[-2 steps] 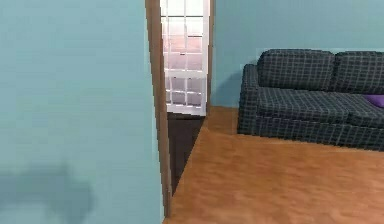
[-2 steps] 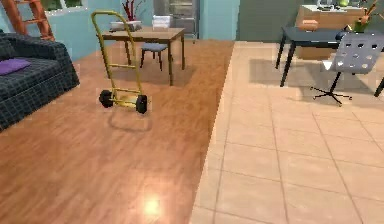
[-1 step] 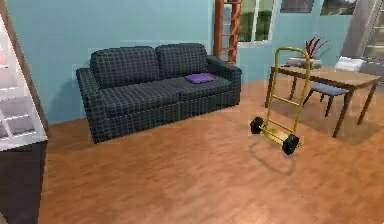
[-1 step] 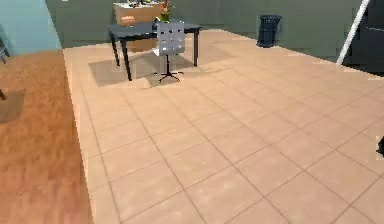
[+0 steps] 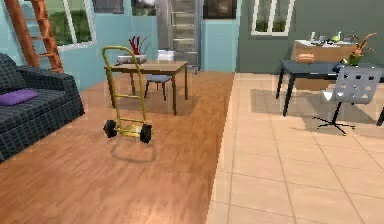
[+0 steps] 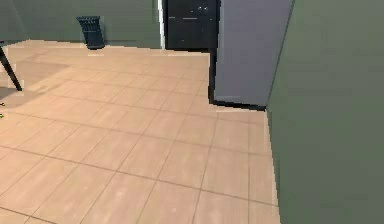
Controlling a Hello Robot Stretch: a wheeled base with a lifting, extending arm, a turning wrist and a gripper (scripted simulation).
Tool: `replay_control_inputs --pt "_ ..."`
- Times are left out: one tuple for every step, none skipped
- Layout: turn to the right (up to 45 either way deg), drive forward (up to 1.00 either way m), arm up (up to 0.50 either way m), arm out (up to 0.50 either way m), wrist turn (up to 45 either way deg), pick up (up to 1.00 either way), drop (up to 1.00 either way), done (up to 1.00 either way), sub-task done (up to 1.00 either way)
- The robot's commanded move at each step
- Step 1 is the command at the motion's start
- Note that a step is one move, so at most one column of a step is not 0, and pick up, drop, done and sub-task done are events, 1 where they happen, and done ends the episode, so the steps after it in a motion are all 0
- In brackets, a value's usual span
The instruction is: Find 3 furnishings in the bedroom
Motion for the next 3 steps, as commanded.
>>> replay_control_inputs --pt "12.0 0.0 0.0 0.0 0.0 0.0 0.0 0.0 0.0" --pt "0.0 0.1 0.0 0.0 0.0 0.0 0.0 0.0 0.0" --pt "-45.0 0.0 0.0 0.0 0.0 0.0 0.0 0.0 0.0"
